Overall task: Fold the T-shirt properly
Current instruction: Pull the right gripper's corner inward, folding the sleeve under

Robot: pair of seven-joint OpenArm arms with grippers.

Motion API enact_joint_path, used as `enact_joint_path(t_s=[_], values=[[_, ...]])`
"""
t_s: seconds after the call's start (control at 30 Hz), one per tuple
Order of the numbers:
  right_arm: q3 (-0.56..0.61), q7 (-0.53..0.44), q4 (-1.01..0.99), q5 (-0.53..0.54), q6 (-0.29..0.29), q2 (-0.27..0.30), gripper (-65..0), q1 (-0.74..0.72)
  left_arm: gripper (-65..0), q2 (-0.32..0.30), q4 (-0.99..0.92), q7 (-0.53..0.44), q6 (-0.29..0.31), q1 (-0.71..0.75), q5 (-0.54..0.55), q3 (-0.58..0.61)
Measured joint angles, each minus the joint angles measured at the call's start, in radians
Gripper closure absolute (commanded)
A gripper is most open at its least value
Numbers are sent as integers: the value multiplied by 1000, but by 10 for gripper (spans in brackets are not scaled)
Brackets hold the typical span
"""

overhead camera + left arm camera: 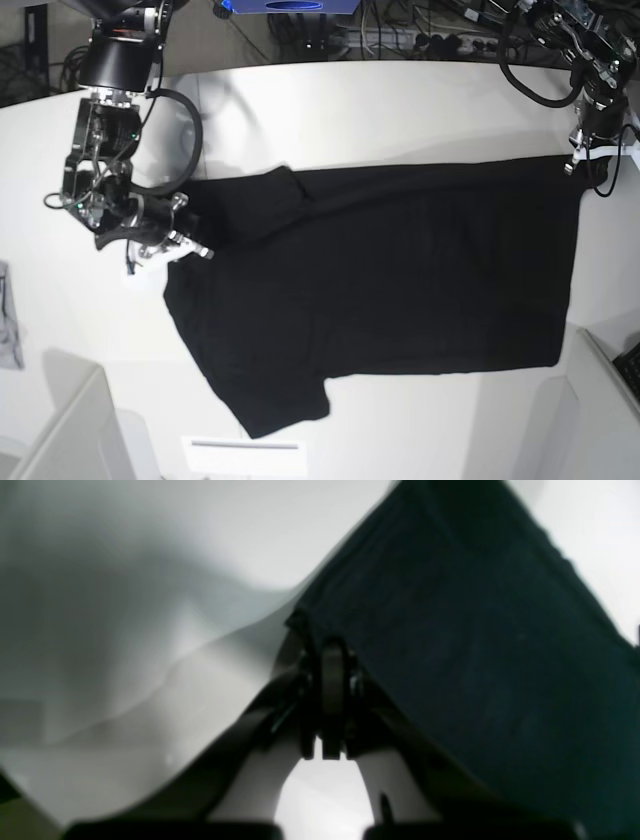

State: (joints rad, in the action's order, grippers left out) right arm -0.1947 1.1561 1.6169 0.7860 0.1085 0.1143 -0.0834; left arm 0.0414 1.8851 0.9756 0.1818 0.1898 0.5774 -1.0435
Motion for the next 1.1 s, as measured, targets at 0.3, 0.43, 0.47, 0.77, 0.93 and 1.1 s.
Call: enact_joint_path(t_s=[0.3, 0.43, 0.47, 0.77, 0.93, 1.1], values=[[58, -47, -1, 2, 4, -2, 0, -5, 0, -55, -122, 0, -55, -29, -2, 4], [58, -49, -1, 3, 4, -4, 0, -10, 0, -58, -135, 1, -54, -29, -1, 4], [58, -49, -1, 3, 4, -2, 0, -13, 0, -61, -139, 0, -53, -29, 0, 4], [58, -53, -18, 3, 4, -3, 0, -27, 0, -102, -183, 0, -156, -78, -2, 14], [58, -77, -43, 11, 4, -2, 0, -26, 0, -131, -216, -7, -164, -105, 3, 106], [58, -110, -80, 6, 4, 3, 0, -27, 0, -133, -225, -7, -200, -121, -5, 102]])
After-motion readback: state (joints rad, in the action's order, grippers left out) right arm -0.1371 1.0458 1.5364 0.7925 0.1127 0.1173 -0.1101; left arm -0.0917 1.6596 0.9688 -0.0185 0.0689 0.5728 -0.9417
